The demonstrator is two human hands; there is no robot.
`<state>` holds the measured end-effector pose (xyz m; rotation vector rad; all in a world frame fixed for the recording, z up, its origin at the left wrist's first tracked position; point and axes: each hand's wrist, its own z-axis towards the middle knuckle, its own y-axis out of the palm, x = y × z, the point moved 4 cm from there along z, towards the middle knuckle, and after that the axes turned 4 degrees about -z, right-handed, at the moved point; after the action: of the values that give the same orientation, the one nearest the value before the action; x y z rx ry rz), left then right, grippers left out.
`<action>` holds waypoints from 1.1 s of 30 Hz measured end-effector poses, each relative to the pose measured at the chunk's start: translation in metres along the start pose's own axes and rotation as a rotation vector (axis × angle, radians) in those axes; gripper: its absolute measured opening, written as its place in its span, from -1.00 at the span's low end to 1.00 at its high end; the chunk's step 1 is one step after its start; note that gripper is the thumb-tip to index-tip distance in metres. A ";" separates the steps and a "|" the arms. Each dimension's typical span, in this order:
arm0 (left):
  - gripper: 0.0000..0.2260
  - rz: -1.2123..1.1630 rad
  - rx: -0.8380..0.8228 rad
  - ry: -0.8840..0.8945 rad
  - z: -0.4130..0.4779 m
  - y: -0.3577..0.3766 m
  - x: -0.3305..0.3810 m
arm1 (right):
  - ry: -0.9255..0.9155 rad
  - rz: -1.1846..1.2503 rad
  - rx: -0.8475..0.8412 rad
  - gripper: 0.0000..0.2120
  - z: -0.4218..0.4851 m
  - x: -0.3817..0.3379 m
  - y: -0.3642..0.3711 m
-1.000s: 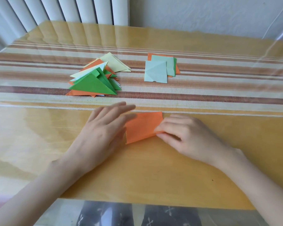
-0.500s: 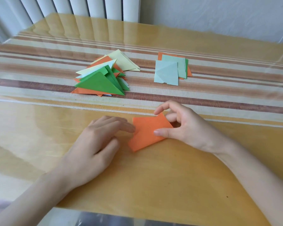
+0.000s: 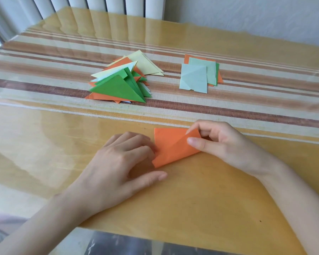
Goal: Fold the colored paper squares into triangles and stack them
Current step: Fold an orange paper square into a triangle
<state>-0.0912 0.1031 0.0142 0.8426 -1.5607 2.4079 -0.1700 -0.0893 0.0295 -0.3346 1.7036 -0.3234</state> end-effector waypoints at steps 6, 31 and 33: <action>-0.61 -0.040 -0.017 -0.044 -0.002 0.001 0.001 | -0.069 -0.184 -0.160 -0.90 -0.002 0.000 0.001; -0.75 0.080 0.074 -0.122 -0.006 -0.001 -0.004 | 0.053 -0.714 0.174 -0.78 0.036 -0.015 0.024; -0.75 0.103 0.074 -0.108 -0.006 -0.001 -0.003 | 0.054 -0.731 0.176 -0.78 0.037 -0.015 0.025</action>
<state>-0.0903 0.1099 0.0116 0.9438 -1.5988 2.5460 -0.1323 -0.0615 0.0276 -0.8199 1.5391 -1.0152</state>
